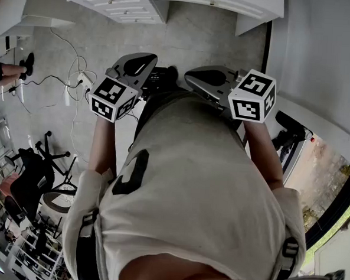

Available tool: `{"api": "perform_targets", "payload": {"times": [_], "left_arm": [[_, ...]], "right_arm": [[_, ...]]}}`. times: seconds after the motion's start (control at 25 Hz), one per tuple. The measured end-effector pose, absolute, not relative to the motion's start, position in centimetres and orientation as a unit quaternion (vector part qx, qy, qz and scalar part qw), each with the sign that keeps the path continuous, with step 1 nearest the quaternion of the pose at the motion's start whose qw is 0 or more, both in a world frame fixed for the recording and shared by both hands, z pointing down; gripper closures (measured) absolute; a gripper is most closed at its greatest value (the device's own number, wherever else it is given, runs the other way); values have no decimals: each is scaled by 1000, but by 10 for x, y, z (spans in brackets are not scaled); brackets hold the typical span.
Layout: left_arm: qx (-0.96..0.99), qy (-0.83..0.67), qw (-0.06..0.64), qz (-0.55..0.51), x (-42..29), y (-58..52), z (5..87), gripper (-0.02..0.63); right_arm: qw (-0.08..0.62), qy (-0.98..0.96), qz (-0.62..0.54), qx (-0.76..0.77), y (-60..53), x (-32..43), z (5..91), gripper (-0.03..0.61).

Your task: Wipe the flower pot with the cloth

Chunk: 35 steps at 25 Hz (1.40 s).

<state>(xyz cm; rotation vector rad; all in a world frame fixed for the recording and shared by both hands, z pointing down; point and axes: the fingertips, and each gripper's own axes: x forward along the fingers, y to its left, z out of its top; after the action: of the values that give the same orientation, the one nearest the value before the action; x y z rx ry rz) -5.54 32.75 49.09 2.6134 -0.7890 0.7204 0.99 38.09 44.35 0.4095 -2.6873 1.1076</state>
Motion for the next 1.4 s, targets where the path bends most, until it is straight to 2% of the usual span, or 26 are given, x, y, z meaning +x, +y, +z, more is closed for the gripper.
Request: {"api": "perform_targets", "payload": {"times": [0.36,0.72,1.4], "left_arm": [[917,-267,153,254,-65,325,491,594],[918,-264,153,254,-83,308,493,594],[916,-271,166,244,-150,261,510,594]], "right_arm": [[101,-894,405,161,367,5,450,568],[127,-878,428,175,348,-13,461,568],[147,-870,431,191,293,-81,472,568]]}}
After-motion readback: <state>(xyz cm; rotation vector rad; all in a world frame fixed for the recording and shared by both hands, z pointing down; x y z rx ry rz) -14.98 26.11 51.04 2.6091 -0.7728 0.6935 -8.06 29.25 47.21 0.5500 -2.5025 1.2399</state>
